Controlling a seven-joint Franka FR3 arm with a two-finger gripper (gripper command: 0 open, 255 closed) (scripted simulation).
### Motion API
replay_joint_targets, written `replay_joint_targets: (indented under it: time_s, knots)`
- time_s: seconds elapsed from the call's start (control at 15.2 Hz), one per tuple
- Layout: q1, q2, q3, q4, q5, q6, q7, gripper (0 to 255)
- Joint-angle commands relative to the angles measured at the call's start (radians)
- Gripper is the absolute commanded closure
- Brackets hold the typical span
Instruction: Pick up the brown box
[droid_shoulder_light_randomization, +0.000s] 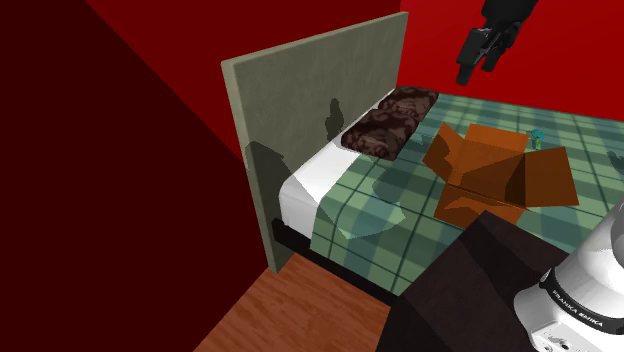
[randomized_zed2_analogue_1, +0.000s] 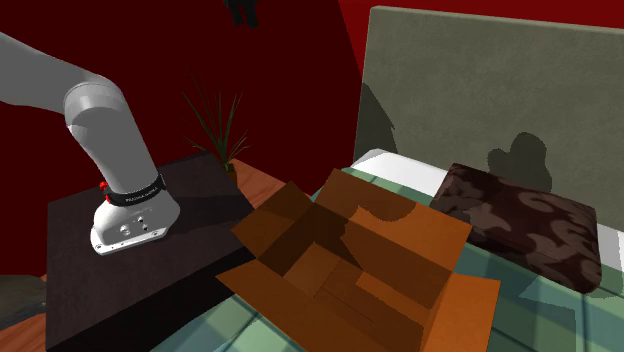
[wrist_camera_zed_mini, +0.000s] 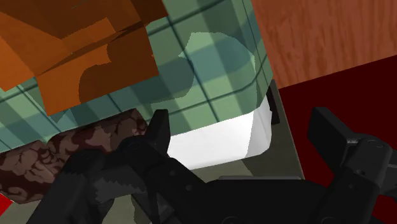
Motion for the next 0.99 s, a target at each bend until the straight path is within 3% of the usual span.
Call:
replay_joint_targets:
  time_s: [0.0,0.92]
  knots:
    - [0.0,0.0,0.0,0.0,0.0,0.0,0.0,0]
    - [-0.093,0.18,-0.133,-0.273,-0.093,0.411,-0.024,0]
